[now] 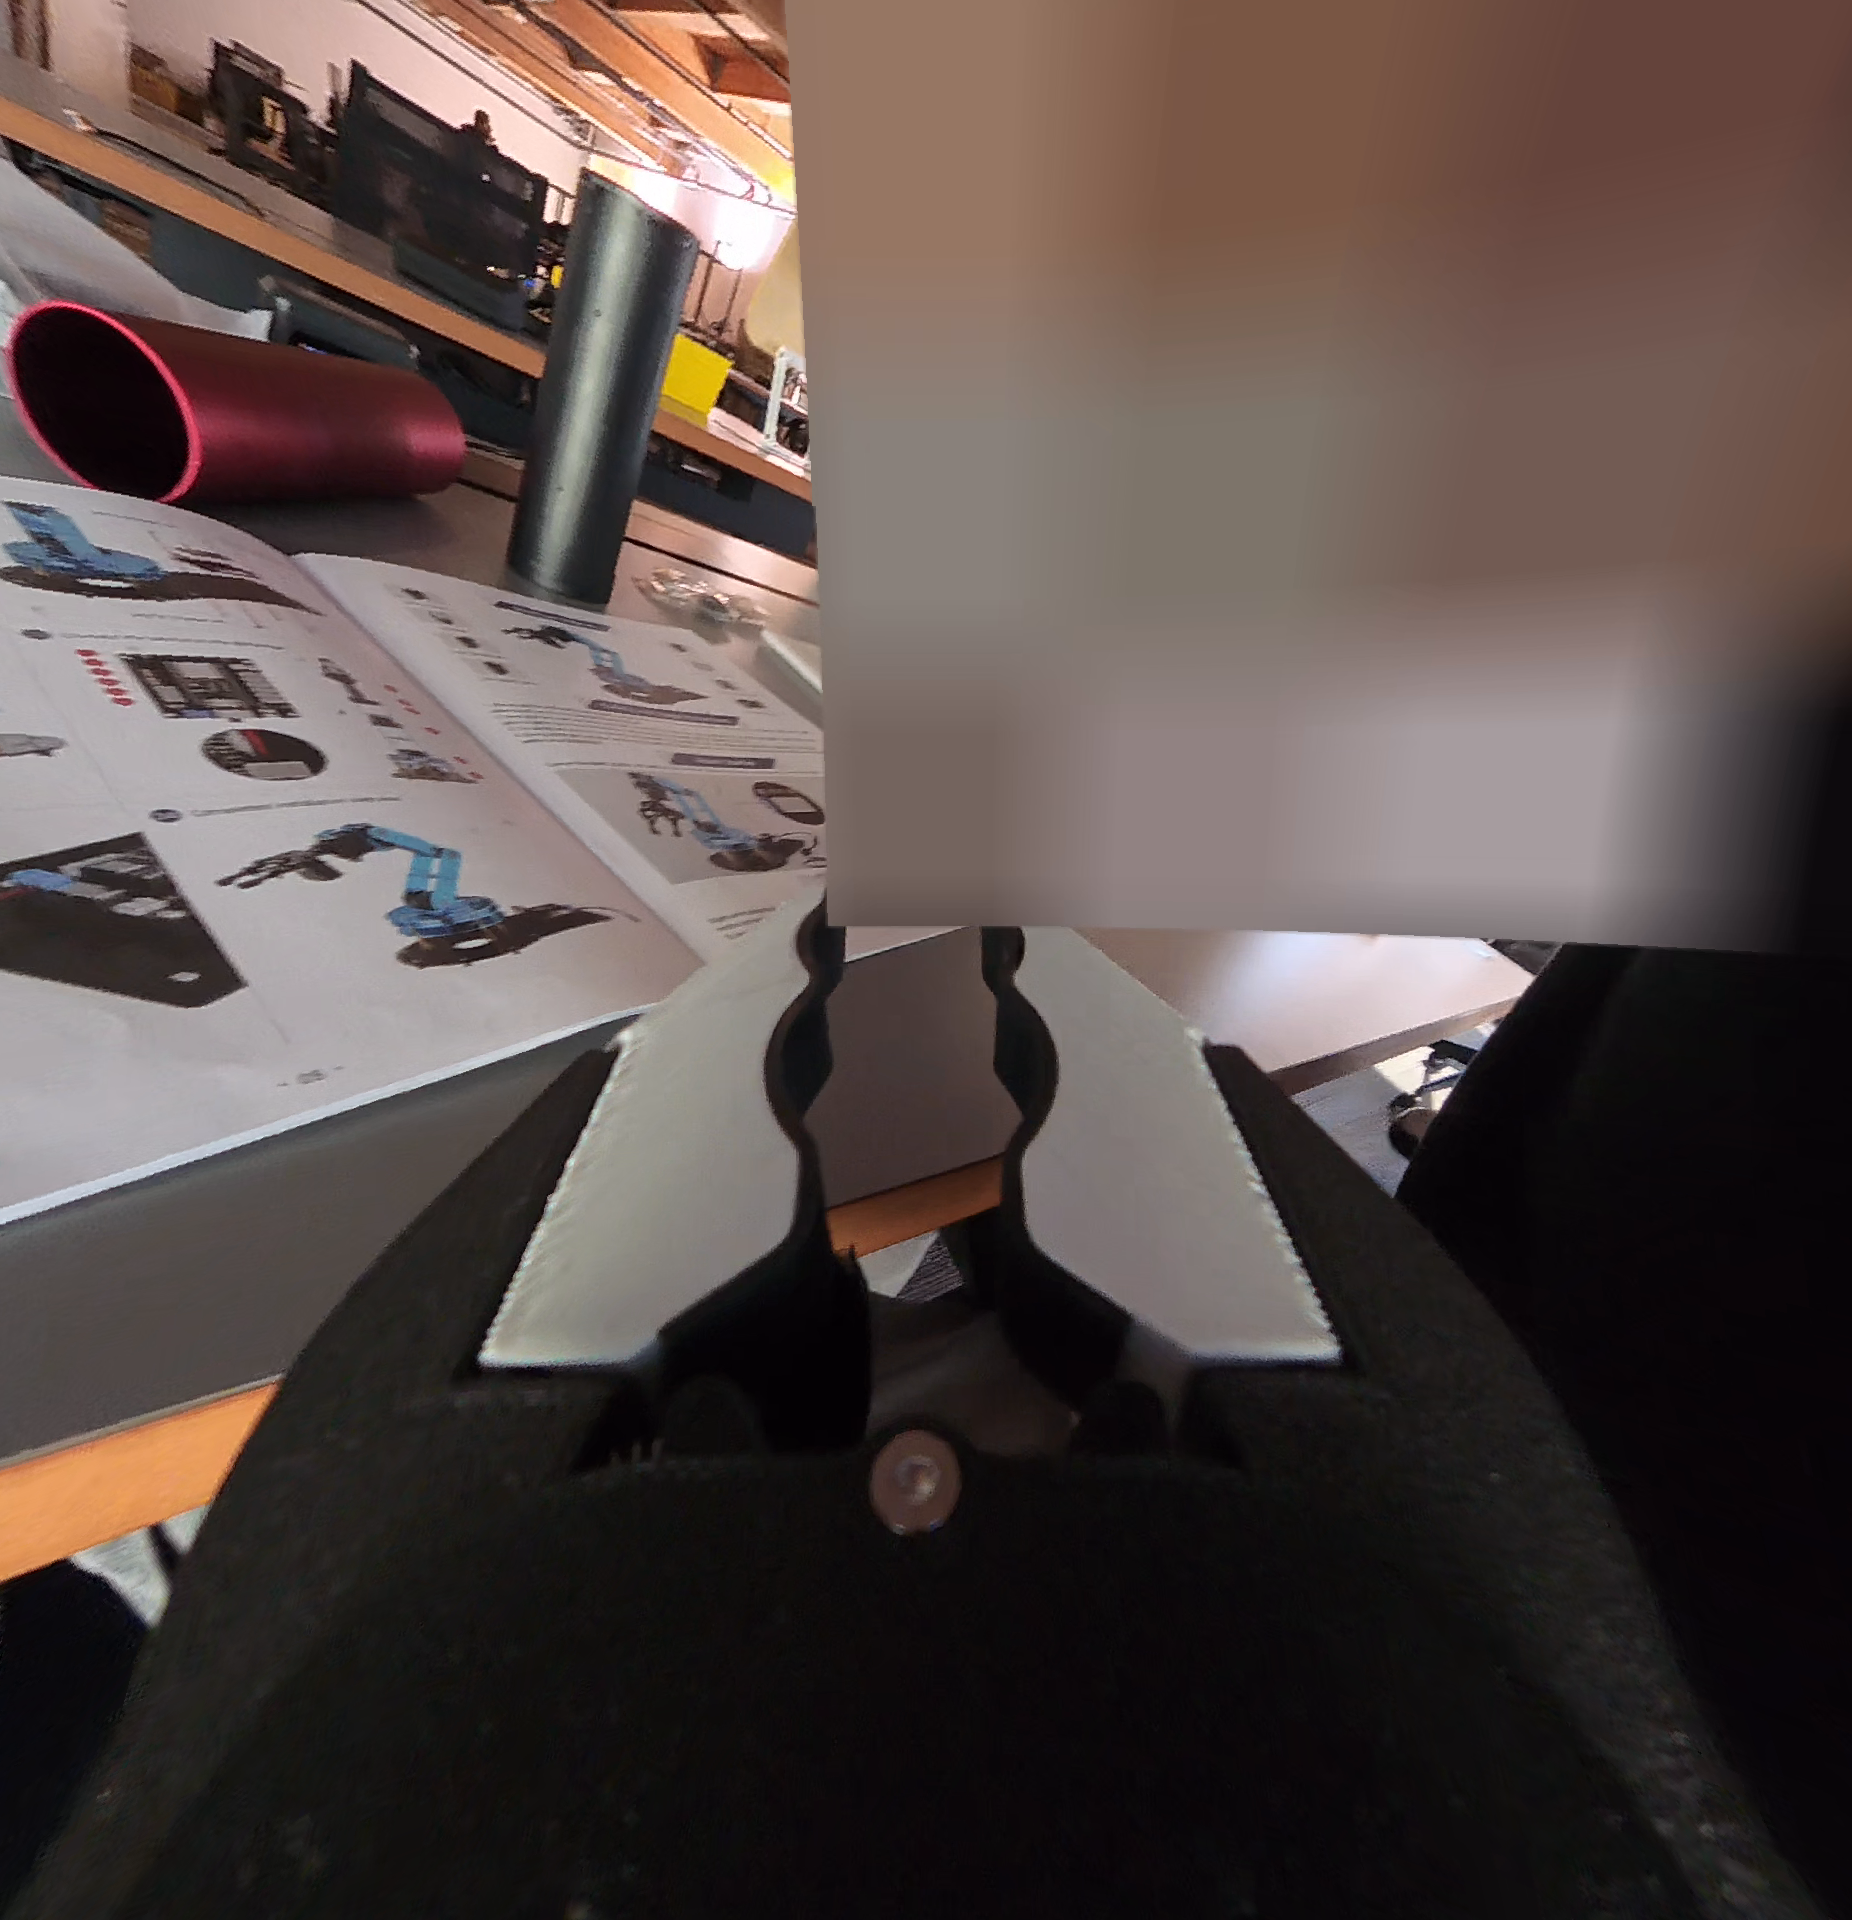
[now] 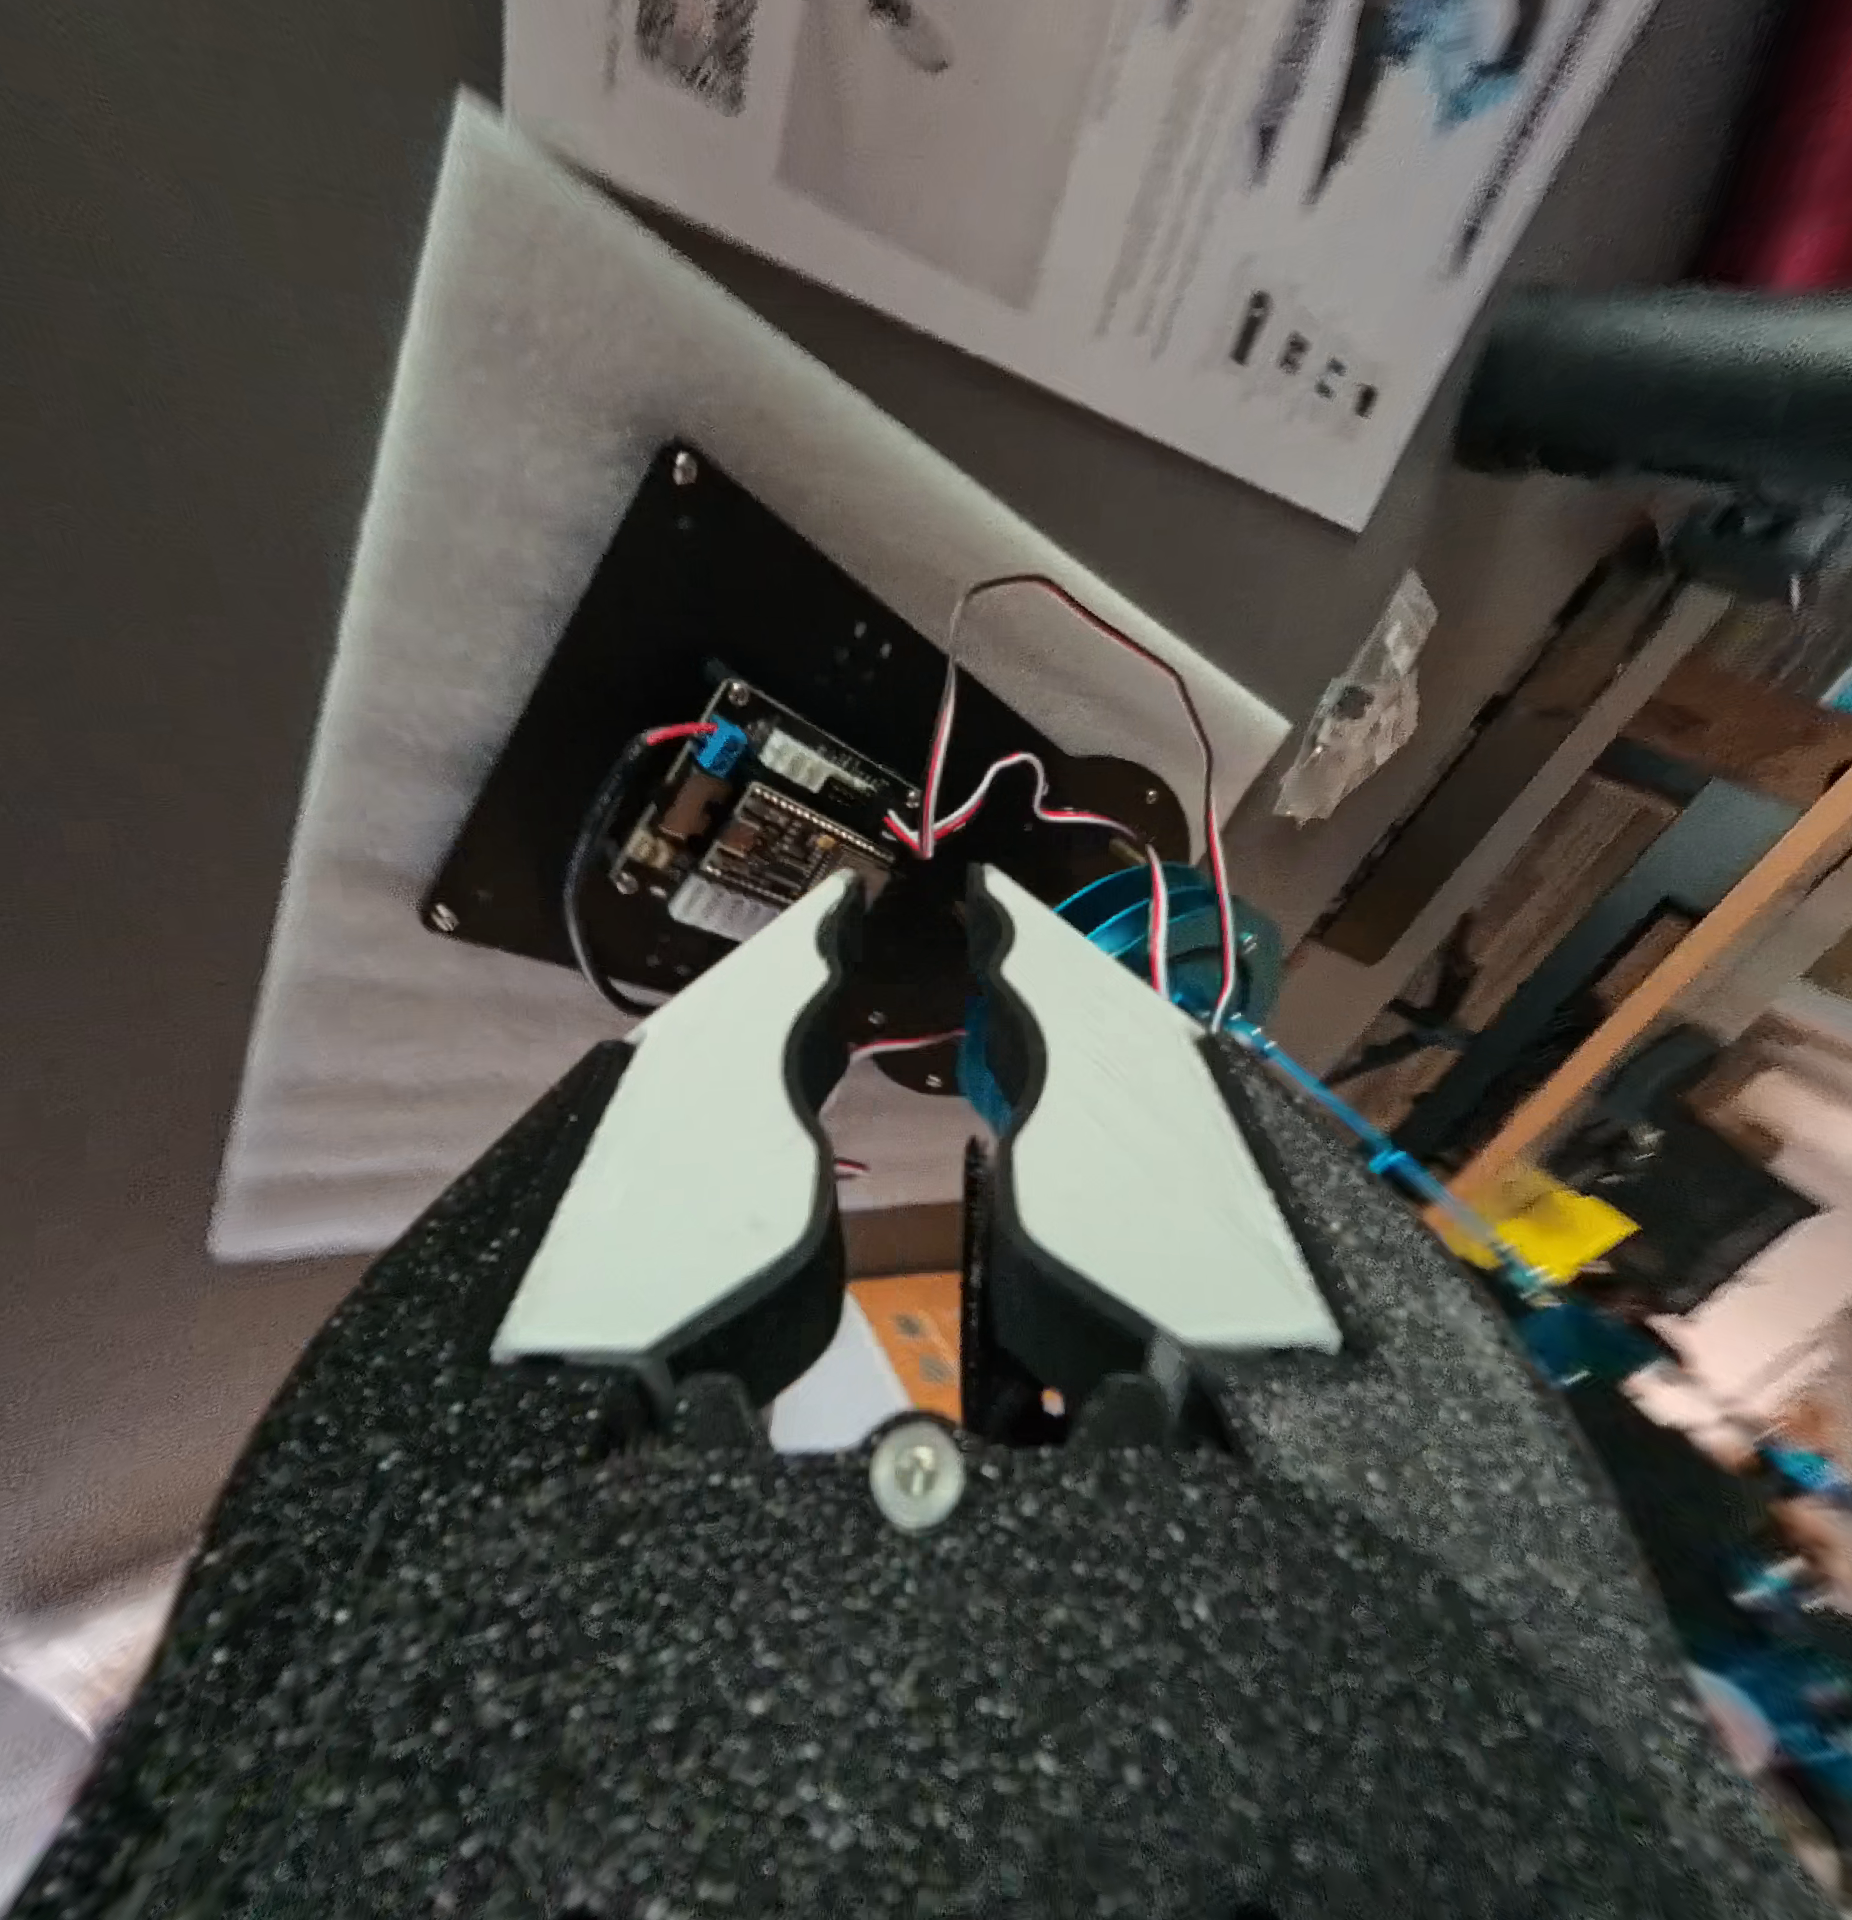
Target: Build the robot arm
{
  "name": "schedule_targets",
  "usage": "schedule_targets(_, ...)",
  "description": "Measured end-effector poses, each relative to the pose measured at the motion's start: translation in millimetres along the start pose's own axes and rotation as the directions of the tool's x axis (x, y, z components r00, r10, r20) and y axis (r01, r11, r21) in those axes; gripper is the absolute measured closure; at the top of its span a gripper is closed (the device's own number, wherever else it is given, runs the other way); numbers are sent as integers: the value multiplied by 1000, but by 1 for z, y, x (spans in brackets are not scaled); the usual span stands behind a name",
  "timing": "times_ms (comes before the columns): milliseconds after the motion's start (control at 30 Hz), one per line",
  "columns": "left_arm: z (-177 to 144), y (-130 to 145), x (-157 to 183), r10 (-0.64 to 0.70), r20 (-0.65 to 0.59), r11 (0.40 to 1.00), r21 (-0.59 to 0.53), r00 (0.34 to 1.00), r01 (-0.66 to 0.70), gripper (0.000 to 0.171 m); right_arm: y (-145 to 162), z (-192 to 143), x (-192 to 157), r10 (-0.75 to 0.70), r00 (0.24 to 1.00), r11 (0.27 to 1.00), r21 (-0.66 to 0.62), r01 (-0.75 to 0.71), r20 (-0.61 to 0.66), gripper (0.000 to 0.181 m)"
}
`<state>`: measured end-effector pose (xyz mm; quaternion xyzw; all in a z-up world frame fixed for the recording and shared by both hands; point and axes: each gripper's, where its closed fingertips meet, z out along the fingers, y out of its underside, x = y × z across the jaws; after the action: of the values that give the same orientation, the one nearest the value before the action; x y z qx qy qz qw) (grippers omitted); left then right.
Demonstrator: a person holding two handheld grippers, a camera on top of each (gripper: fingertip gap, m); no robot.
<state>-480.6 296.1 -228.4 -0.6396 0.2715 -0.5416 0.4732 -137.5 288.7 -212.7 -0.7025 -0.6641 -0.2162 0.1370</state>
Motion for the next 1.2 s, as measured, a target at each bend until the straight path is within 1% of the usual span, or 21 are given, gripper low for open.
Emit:
schedule_targets(67, 0, -1, -3, 2, 12, 1000, 2, 1000, -2, 147, 6, -4, -1, 186, 982, 979, 96, -182, -40, 162)
schedule_targets(100, 0, -2, -5, -3, 16, 1000, 7, 1000, 3, 147, 8, -5, -3, 286, 957, 948, 157, -276, -43, 162)
schedule_targets(167, 0, -3, -8, -15, 23, 1000, 13, 1000, 15, 147, 12, -8, -3, 495, 868, 836, 295, -463, -38, 161)
schedule_targets(200, 2, -4, -10, -17, 28, 1000, 14, 999, 17, 147, 16, -10, -2, 592, 806, 756, 367, -542, -28, 161)
schedule_targets(267, 6, -6, -14, -10, 48, 1000, 10, 999, 10, 146, 27, -16, 4, 767, 642, 550, 504, -666, 12, 161)
schedule_targets(300, 8, -8, -16, -2, 58, 1000, 7, 998, 1, 147, 31, -21, 6, 825, 562, 433, 575, -694, 56, 160)
schedule_targets(367, 15, -15, -16, 25, 75, 1000, -4, 997, -25, 146, 46, -33, 11, 900, 413, 212, 691, -691, 137, 160)
schedule_targets(400, 18, -17, -16, 47, 84, 999, -19, 995, -46, 147, 53, -38, 11, 915, 363, 130, 725, -676, 174, 160)
schedule_targets(433, 21, -20, -15, 78, 93, 996, -40, 993, -75, 146, 59, -41, 9, 922, 328, 69, 748, -660, 204, 159)
schedule_targets(467, 24, -22, -13, 120, 100, 991, -65, 988, -114, 146, 65, -42, 7, 927, 304, 32, 761, -648, 220, 155)
schedule_targets(567, 33, -27, -9, 256, 128, 962, -134, 958, -239, 147, 82, -40, 2, 942, 239, -25, 761, -649, 235, 151)
schedule_targets(667, 43, -32, -5, 308, 144, 943, -175, 941, -282, 147, 89, -40, 3, 938, 195, -104, 767, -633, 288, 150)
schedule_targets(700, 46, -33, -4, 310, 146, 942, -183, 939, -283, 148, 89, -37, 3, 934, 196, -107, 760, -641, 298, 146)
schedule_targets(767, 51, -33, -3, 306, 149, 941, -197, 940, -275, 148, 94, -28, 3, 939, 209, -67, 741, -668, 273, 134)
schedule_targets(867, 57, -38, -3, 293, 168, 945, -199, 941, -258, 148, 112, -20, 20, 954, 250, 40, 757, -652, 165, 130)
schedule_targets(933, 60, -43, 2, 279, 163, 951, -188, 946, -247, 148, 127, -11, 35, 951, 272, 75, 738, -670, 150, 130)
schedule_targets(1000, 61, -48, 7, 277, 160, 951, -186, 947, -247, 148, 138, -8, 51, 945, 262, 36, 735, -677, 195, 130)
schedule_targets(1067, 57, -52, 8, 296, 184, 945, -197, 938, -259, 148, 145, -14, 64, 937, 242, -34, 755, -655, 252, 133)
schedule_targets(1100, 55, -54, 7, 309, 202, 941, -205, 929, -269, 148, 146, -21, 69, 930, 239, -67, 770, -635, 279, 139)
schedule_targets(1133, 52, -57, 6, 322, 223, 937, -212, 920, -276, 148, 145, -30, 74, 924, 249, -83, 788, -611, 290, 140)
schedule_targets(1200, 45, -61, 2, 335, 261, 934, -218, 905, -283, 148, 145, -47, 82, 922, 287, -54, 818, -572, 261, 143)
